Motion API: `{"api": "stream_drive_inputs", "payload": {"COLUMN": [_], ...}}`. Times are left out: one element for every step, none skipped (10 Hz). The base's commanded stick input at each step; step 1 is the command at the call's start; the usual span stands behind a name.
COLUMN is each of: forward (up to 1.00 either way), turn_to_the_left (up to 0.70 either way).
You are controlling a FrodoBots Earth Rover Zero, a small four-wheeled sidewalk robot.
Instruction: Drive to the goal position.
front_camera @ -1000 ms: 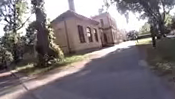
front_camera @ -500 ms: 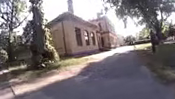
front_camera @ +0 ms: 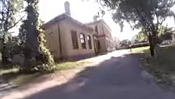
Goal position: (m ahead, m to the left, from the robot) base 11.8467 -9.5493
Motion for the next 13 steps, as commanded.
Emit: {"api": "stream_drive_inputs", "payload": {"forward": [0.6, 0.6, 0.6, 0.6, 0.6, 0.6, 0.6, 0.6, 0.6, 0.6, 0.6, 0.6, 0.6], "turn_to_the_left": [0.0, 0.0, 0.0, 0.0, 0.0, 0.0, 0.0, 0.0, 0.0, 0.0, 0.0, 0.0, 0.0]}}
